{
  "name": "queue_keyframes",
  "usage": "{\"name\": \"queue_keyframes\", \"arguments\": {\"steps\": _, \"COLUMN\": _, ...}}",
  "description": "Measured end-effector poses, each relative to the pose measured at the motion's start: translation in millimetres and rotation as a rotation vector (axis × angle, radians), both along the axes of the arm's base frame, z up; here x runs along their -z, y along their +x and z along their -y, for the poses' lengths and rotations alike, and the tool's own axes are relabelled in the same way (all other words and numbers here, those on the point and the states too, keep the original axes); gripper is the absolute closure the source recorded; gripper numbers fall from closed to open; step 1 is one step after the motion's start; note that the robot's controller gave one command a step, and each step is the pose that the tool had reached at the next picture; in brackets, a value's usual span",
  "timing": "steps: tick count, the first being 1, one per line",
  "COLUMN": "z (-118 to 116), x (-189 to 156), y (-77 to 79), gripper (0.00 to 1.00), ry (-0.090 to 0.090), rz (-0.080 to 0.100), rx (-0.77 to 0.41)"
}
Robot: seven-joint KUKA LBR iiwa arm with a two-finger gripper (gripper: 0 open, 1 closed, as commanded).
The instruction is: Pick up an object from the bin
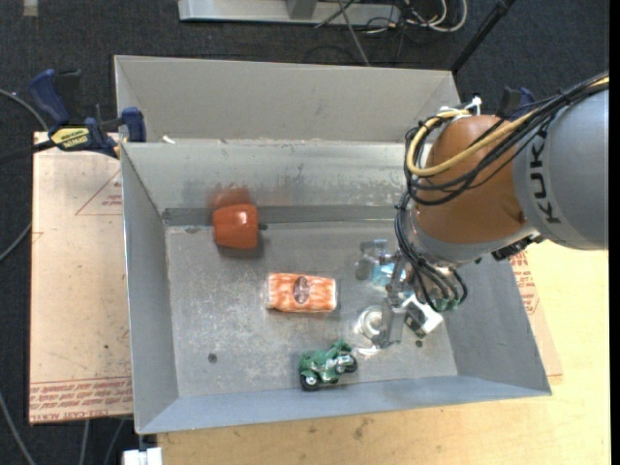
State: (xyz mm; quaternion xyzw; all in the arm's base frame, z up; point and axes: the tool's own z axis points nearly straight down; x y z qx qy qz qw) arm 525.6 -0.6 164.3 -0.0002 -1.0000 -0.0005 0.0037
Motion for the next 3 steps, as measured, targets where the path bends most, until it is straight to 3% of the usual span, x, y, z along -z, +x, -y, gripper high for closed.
{"name": "queue_keyframes", "arguments": {"steps": 1, "z": 0, "x": -4, "y": 1.9, "gripper": 0.00, "ry": 0.000, "rz": 0.008, "rx": 0.000}}
{"name": "queue_keyframes", "arguments": {"steps": 2, "z": -28, "x": 49, "y": -9.0, "gripper": 0.00, "ry": -0.001, "rz": 0.014, "rx": -0.031}}
{"name": "queue_keyframes", "arguments": {"steps": 3, "z": -37, "x": 76, "y": -6.3, "gripper": 0.00, "ry": 0.002, "rz": 0.000, "rx": -0.134}}
